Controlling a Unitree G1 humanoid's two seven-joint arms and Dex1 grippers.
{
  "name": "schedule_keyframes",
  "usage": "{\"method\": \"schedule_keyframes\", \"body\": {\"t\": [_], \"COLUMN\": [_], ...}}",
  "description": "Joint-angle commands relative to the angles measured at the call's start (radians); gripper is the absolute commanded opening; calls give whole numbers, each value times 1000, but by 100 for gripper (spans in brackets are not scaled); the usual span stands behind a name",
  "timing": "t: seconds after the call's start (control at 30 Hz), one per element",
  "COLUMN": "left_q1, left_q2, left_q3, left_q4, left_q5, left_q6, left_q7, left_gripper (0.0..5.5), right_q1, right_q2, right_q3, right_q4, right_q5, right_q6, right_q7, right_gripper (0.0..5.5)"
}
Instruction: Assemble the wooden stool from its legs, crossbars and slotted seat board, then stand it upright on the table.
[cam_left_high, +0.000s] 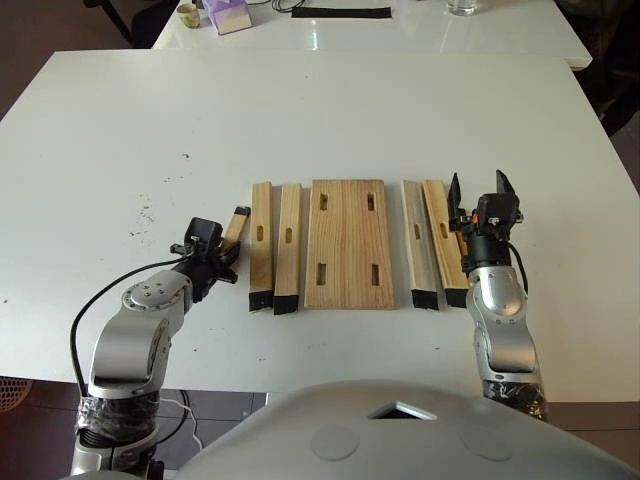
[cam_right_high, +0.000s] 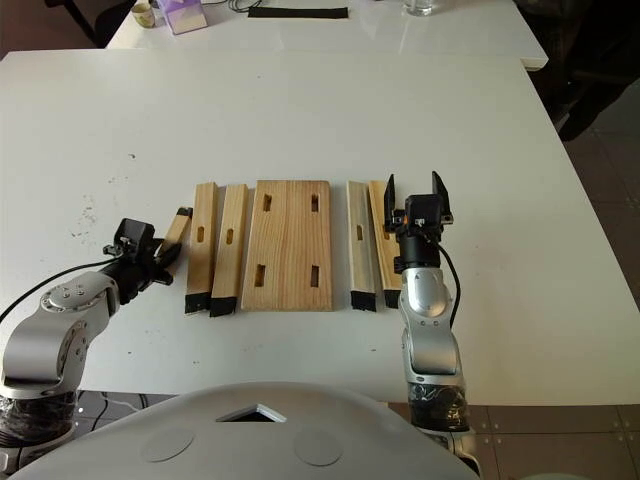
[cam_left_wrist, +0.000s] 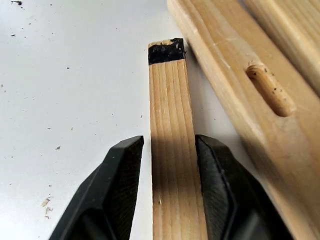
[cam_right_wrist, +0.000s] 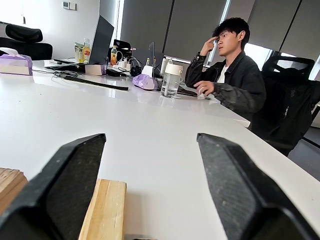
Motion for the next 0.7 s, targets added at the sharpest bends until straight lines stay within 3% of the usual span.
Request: {"method": "schedule_keyframes", "body": {"t": [0.03, 0.2, 0.37, 0.47, 0.6, 0.7], "left_q1": [-25, -209, -387, -443, -436, -461], "left_q2": [10, -44, -91, -119, -82, -73], "left_q3": [-1, 97, 96, 88, 43, 54], "left_q4": [137, 132, 10, -76, -135, -133], "left_q5": [46, 30, 4, -200, -410, -545], "left_q6": [22, -64, -261, -320, -395, -375], "left_q7": [33, 95, 92, -87, -354, -435], "left_gripper": [133, 133, 133, 133, 133, 133], "right_q1": [-55, -116, -181, -238, -325, -402], "right_q2": [-8, -48, -124, -224, -443, -561], "right_q3": [-12, -64, -153, -151, -176, -148], "right_q4": [37, 33, -84, -188, -304, -257], "right_q5": [4, 33, 257, 497, 933, 980], "right_q6": [-21, -17, 107, 238, 475, 553], "right_q7": [0, 21, 172, 384, 734, 878], "right_gripper": [339, 339, 339, 339, 339, 339]}}
